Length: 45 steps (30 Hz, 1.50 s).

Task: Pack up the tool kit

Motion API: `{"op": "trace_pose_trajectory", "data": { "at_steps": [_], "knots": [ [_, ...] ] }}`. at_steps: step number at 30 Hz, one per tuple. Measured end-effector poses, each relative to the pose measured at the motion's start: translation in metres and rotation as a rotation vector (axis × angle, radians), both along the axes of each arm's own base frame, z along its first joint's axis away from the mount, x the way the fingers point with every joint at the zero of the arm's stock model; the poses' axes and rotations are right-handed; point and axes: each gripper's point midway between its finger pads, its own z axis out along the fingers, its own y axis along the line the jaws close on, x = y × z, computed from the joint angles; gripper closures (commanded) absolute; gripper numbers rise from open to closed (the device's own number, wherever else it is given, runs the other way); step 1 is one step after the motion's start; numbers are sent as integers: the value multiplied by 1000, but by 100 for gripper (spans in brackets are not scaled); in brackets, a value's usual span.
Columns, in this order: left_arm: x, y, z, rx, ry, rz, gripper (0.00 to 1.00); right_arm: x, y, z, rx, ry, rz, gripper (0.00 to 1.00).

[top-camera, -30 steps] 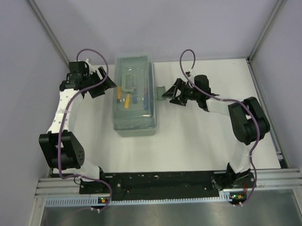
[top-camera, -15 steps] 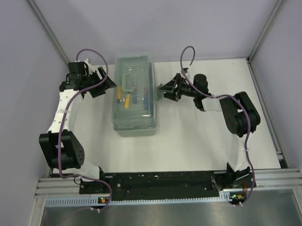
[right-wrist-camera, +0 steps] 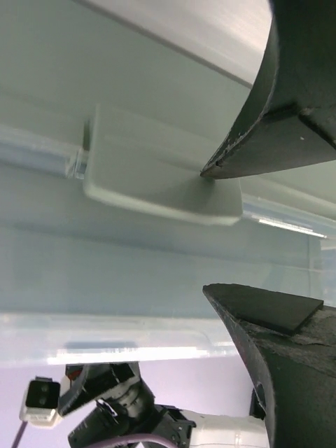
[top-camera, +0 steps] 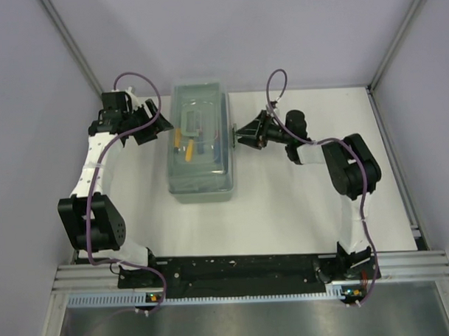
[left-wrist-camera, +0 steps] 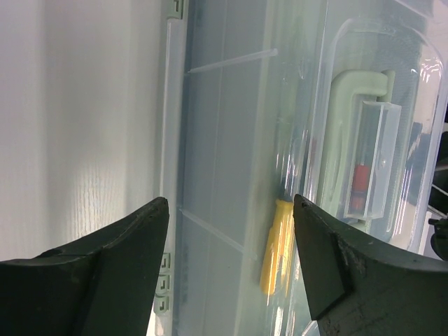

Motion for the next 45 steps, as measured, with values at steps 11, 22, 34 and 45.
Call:
{"op": "trace_pose_trajectory", "data": {
  "at_steps": [11, 22, 34, 45],
  "knots": [
    [0, 0, 0, 0, -1, -3, 27, 6, 2, -17, 34, 56, -13, 37],
    [1, -1, 0, -3, -2, -5, 28, 9, 12, -40, 60, 89, 3, 25],
    [3, -1, 0, -4, -4, -7, 28, 11, 18, -19, 180, 79, 35, 30],
    [3, -1, 0, -5, -5, -8, 28, 12, 16, -19, 50, 110, -1, 33]
  ]
}}
